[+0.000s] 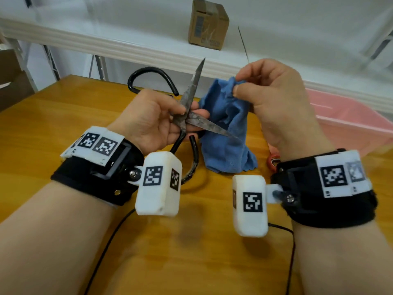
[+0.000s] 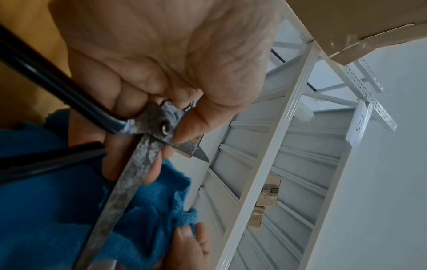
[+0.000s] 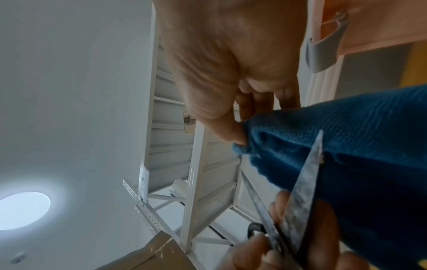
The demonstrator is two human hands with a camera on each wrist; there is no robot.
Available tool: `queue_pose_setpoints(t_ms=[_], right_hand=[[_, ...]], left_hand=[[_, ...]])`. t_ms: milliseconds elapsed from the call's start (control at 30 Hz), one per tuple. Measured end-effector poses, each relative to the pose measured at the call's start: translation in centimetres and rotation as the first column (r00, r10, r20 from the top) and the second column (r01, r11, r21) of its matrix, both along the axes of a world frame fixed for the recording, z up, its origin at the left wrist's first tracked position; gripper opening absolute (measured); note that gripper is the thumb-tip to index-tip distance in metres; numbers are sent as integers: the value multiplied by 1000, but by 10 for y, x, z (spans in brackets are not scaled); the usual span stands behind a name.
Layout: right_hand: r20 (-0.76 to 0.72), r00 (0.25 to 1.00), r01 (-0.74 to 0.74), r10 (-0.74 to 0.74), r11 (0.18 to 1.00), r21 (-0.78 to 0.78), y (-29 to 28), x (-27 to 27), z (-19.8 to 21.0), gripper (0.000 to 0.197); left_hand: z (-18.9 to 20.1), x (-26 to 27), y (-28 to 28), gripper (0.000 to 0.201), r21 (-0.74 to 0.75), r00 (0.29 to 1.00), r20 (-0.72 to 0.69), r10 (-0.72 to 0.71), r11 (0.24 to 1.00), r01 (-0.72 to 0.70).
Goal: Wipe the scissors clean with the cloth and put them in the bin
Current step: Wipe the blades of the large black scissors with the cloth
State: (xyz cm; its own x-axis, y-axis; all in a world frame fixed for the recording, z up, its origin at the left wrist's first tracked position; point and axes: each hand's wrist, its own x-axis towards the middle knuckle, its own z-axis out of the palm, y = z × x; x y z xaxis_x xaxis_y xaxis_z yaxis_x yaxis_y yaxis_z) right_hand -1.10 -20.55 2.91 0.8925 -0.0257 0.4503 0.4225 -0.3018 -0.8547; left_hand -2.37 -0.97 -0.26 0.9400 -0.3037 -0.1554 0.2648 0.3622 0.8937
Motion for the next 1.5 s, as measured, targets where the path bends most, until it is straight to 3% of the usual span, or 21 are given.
queue_pose_setpoints(t_ms=[200,333,467,733,900,1100,1333,1433,1500], right_hand=[[-63,997,44,-48,997,-55,9,6,-11,29],[-77,996,31,-41,991,-128,11,5,-12,14],[-60,997,49,-57,992,-118,8,7,-13,12],[-13,999,45,-53,934,-354,12,4,-15,23],[-11,1000,-2,-2,923,-385,19,-3,-15,9],[32,999,-10,25,909,-416,20,0,-17,32],[63,997,10,38,773,-635,20,-3,-9,17],[56,995,-16,79,704,-710,24,-4,-10,25],[72,993,-14,90,714,-700,27,-7,-13,33]], left_hand=[[-1,2,-5,21,43,998,-16,64,997,-63],[-1,2,-9,20,38,994,-26,104,994,-103],[0,2,-9,19,24,992,-50,117,993,-116],[1,3,-9,18,9,990,-88,107,994,-106],[-2,4,-10,19,41,995,-47,88,995,-86],[-3,5,-10,26,-12,1000,-8,18,1000,-18],[-5,8,-9,27,29,1000,24,-10,1000,10],[-5,7,-10,31,43,998,54,-22,999,19],[-6,6,-13,28,56,997,73,-22,998,17]])
